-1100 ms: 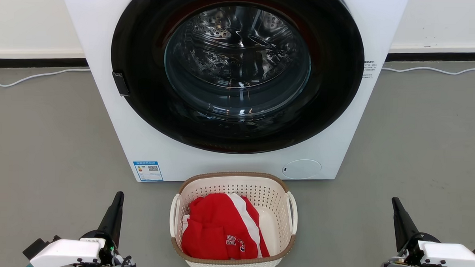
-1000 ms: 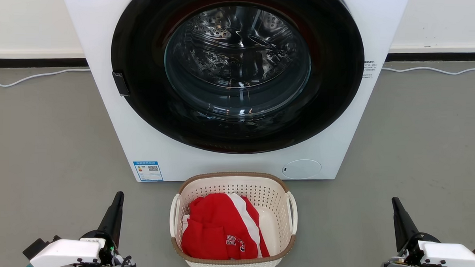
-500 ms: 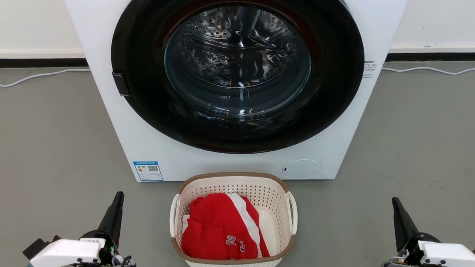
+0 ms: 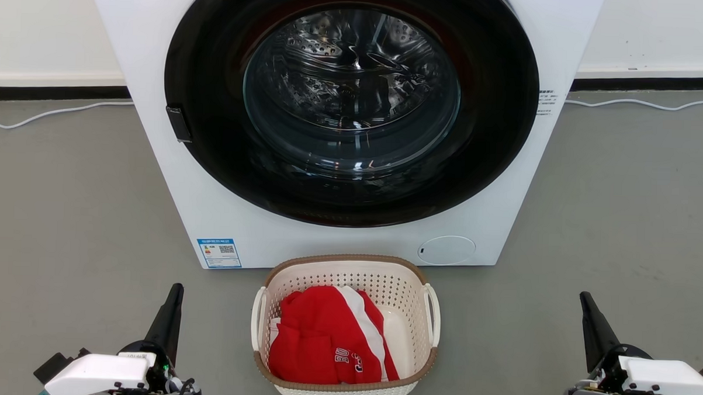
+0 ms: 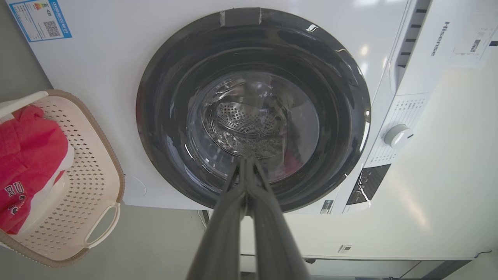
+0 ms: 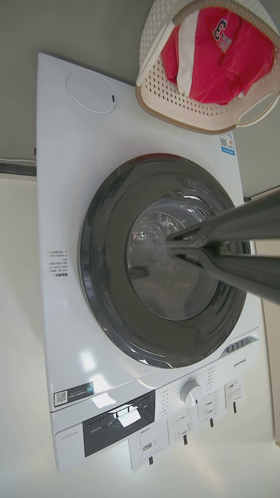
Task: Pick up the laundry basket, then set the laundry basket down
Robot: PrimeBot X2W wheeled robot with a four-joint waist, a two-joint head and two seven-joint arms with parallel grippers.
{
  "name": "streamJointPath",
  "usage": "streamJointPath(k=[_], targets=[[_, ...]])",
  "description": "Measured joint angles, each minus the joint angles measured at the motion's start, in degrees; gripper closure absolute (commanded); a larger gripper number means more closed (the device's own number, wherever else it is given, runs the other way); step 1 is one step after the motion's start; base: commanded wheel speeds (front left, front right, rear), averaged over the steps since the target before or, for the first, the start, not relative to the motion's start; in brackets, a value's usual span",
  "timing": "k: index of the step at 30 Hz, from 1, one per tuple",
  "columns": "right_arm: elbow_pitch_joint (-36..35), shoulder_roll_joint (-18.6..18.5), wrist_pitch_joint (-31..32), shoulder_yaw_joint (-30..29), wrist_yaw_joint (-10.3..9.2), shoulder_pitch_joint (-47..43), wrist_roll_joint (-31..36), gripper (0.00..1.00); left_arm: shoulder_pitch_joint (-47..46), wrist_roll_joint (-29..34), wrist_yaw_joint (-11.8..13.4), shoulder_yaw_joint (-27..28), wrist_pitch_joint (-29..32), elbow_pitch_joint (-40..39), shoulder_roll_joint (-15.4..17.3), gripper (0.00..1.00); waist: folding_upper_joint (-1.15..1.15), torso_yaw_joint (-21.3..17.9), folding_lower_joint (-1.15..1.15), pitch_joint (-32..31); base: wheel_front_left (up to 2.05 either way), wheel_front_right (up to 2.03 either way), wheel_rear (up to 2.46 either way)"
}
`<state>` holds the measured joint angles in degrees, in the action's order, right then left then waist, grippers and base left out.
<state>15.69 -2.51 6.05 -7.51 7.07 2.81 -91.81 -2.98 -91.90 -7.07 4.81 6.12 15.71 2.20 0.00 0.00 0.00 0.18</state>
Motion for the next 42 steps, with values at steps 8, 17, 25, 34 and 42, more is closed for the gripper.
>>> streamJointPath(k=[8,17,25,34,42], targets=[[0.0,0.0,0.0,0.0,0.0,0.0,0.0,1.0,0.0,0.0,0.0,0.0,0.0,0.0,0.0,1.0,0.0,0.0,0.0,0.0,0.0,0.0,0.0],[0.0,0.0,0.0,0.0,0.0,0.0,0.0,1.0,0.0,0.0,0.0,0.0,0.0,0.0,0.0,1.0,0.0,0.0,0.0,0.0,0.0,0.0,0.0],[0.0,0.0,0.0,0.0,0.0,0.0,0.0,1.0,0.0,0.0,0.0,0.0,0.0,0.0,0.0,1.0,0.0,0.0,0.0,0.0,0.0,0.0,0.0],[0.6,0.09,0.0,0.14,-0.03,-0.56,0.02,0.0,0.36,0.01,0.02,-0.02,-0.09,0.96,-0.19,0.0,0.0,0.0,0.0,0.0,0.0,0.0,0.0],[1.91,0.6,-0.52,0.36,-0.08,-2.75,0.02,0.0,2.75,0.0,0.09,-0.56,-0.87,2.67,-0.49,0.0,0.0,-0.01,0.03,-0.06,0.0,0.0,0.0]])
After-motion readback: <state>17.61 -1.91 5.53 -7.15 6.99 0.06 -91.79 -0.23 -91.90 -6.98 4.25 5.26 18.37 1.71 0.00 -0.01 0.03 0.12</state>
